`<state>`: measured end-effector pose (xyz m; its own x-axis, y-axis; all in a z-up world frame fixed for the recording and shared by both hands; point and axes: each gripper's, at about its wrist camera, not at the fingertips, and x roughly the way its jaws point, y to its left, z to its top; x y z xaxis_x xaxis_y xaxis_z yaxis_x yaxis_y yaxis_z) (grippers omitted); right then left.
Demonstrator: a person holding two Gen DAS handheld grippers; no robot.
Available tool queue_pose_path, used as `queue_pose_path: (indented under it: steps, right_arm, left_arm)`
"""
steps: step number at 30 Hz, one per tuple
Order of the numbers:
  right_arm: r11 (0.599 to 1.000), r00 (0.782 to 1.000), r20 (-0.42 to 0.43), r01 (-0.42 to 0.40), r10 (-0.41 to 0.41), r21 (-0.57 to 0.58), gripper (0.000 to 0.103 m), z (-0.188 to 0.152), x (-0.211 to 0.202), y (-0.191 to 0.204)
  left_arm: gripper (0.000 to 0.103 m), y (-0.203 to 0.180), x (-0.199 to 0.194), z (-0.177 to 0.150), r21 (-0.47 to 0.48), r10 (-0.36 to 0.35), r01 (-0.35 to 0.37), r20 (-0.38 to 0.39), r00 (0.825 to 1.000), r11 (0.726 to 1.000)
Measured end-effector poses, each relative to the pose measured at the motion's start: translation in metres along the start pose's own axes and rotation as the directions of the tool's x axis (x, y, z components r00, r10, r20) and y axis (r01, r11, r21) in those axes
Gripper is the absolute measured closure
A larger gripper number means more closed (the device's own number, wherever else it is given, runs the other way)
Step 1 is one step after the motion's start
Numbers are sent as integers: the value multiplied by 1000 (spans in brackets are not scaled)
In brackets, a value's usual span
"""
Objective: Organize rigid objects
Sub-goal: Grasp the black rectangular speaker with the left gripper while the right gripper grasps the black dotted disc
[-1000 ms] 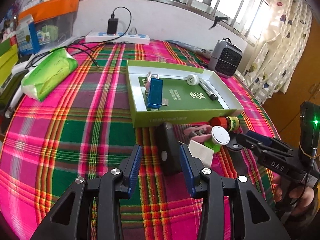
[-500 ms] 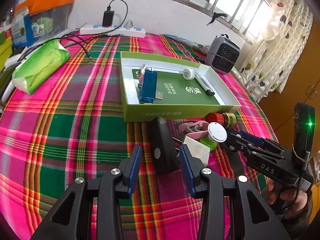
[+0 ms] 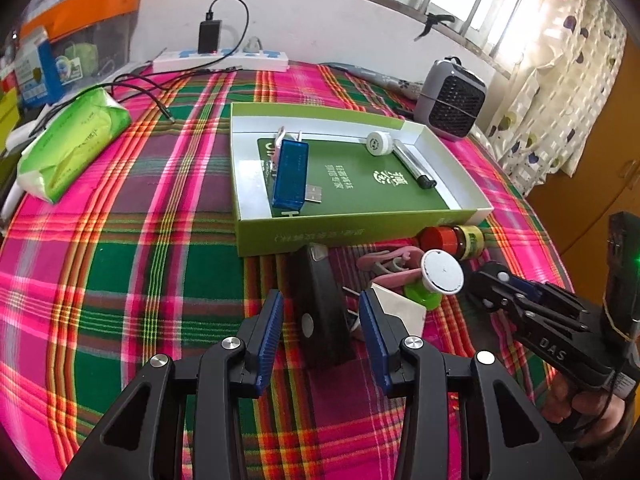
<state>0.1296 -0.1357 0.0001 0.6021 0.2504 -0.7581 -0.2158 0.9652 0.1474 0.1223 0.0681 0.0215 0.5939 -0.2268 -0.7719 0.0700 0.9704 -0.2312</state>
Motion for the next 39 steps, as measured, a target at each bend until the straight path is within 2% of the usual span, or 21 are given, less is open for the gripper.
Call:
queue_pose_path:
  steps: [11, 19, 28, 34, 39]
  right_arm:
    - [1000, 1000, 9, 14, -14, 12, 74, -3, -5, -8]
    - [1000, 1000, 8, 9, -10, 12, 74, -3, -5, -8]
    - [1000, 1000, 8, 10, -10, 13, 74, -3, -5, -8]
    - [1000, 1000, 8, 11, -11, 10, 74, -4, -5, -8]
    - [1000, 1000, 9, 11, -11, 10, 74, -3, -5, -8]
  left_arm:
    - [65, -1, 7, 1, 7, 39, -39, -9, 999, 999]
    - [65, 10, 7, 3, 7, 104, -104, -6, 995, 995]
    - [65, 10, 14, 6, 20, 128, -127, -5, 992, 992]
    - [65, 11, 13, 5, 14, 118, -118, 1, 993, 993]
    - [73, 12, 11, 3, 9, 120, -120, 4, 993, 993]
